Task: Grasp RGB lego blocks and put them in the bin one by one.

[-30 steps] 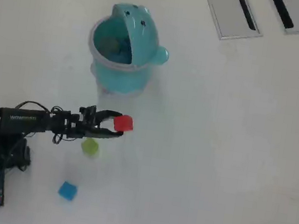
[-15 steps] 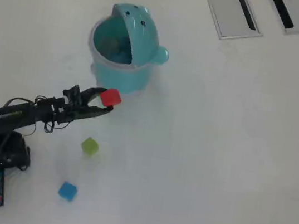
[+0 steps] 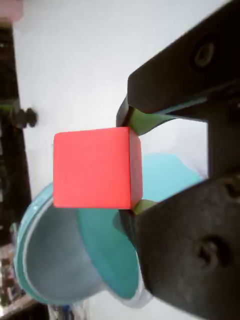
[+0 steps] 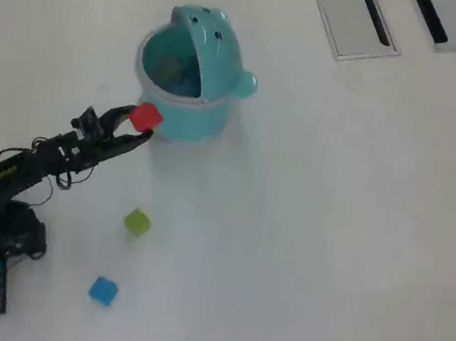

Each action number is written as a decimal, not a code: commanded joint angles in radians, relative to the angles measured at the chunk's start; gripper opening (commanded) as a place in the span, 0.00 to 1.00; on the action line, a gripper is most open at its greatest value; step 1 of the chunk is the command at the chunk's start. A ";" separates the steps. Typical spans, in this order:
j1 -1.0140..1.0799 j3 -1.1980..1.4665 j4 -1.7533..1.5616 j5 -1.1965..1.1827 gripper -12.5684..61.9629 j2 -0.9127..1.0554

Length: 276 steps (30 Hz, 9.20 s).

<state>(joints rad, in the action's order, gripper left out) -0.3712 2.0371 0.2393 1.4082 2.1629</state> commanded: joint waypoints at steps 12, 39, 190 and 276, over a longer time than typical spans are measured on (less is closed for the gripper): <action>-0.160 -0.181 -0.009 0.055 0.30 -0.041; -0.319 -0.833 0.035 0.046 0.31 -0.709; 0.411 0.522 -0.101 0.339 0.56 -0.350; -0.252 -1.057 -0.025 0.275 0.50 -0.900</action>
<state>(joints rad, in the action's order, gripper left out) -0.6243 1.0554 0.2562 1.6536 1.2379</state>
